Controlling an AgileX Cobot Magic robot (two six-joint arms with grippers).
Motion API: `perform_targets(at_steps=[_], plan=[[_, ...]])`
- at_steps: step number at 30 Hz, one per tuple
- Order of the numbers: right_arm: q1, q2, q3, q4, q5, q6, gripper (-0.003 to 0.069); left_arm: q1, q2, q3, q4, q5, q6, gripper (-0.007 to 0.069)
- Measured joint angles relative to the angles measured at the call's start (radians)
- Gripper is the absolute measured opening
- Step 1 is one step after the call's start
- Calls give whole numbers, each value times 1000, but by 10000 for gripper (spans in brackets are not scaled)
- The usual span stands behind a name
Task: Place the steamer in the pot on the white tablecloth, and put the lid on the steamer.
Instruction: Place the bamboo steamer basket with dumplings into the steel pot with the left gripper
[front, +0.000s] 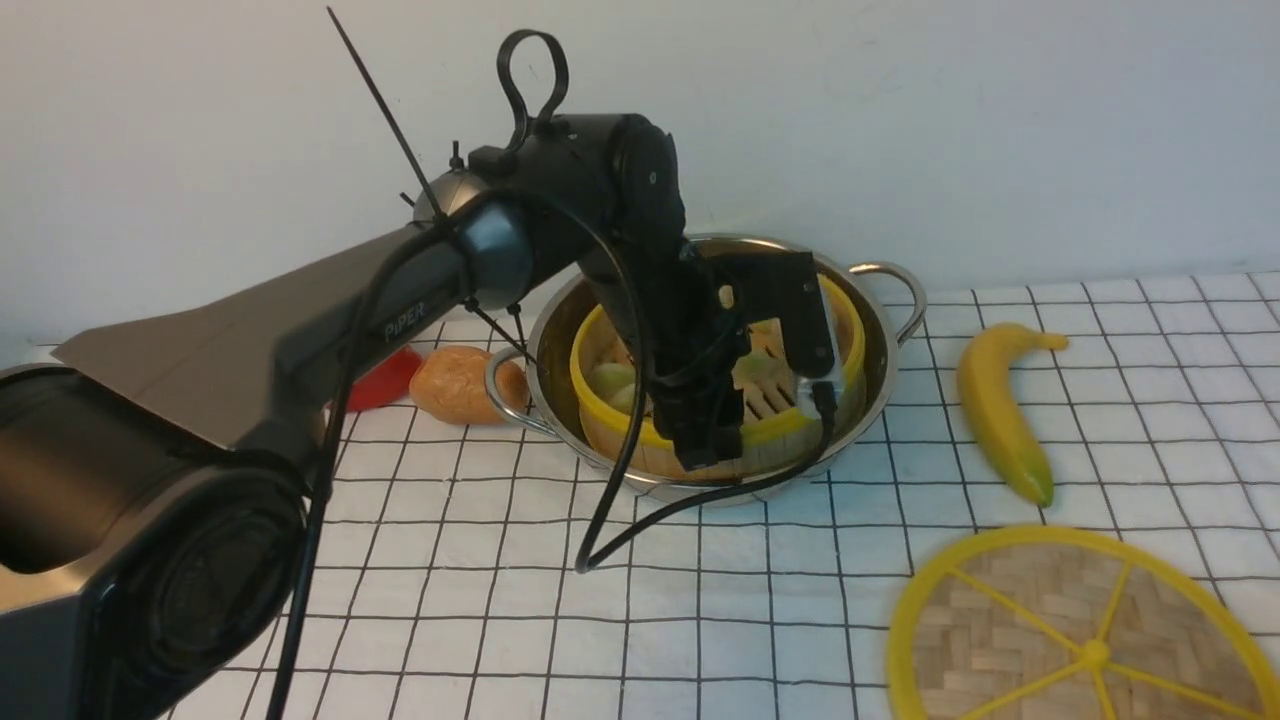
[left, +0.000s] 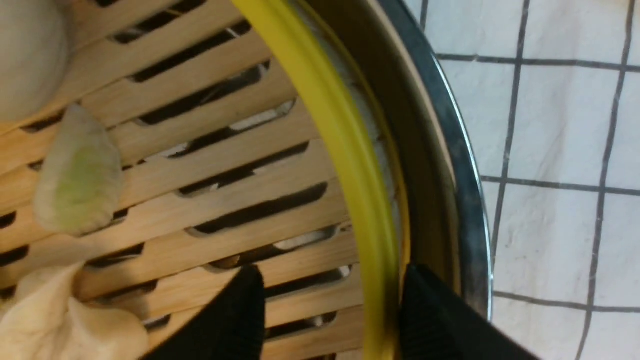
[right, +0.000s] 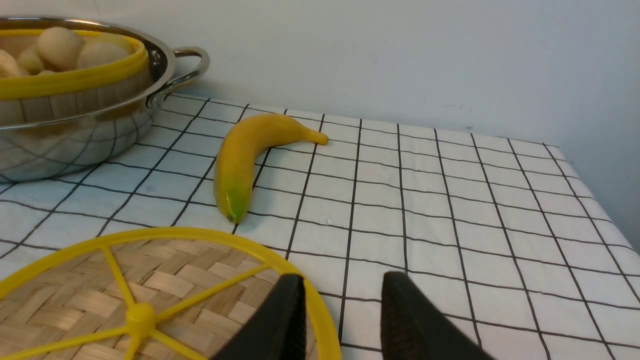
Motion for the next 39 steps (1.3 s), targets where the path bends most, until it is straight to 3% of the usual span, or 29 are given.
perform_targets(at_steps=[9, 13, 14, 17, 21, 24, 33, 39], plan=[[0, 0, 0, 0, 0, 0, 240, -5, -7, -53, 186, 88, -135, 390], [0, 0, 0, 0, 0, 0, 240, -6, -7, -148, 297, 173, -289, 390], [0, 0, 0, 0, 0, 0, 240, -6, -7, -220, 352, 199, -386, 391], [0, 0, 0, 0, 0, 0, 240, -6, -11, -347, 425, 155, -507, 391], [0, 0, 0, 0, 0, 0, 240, -1, -20, -414, 358, 132, -525, 384], [0, 0, 0, 0, 0, 0, 240, -1, -10, -417, 303, 132, -525, 340], [0, 0, 0, 0, 0, 0, 240, 3, 30, -418, 254, 138, -562, 69], [0, 0, 0, 0, 0, 0, 240, 50, 14, -411, 252, 138, -594, 8]])
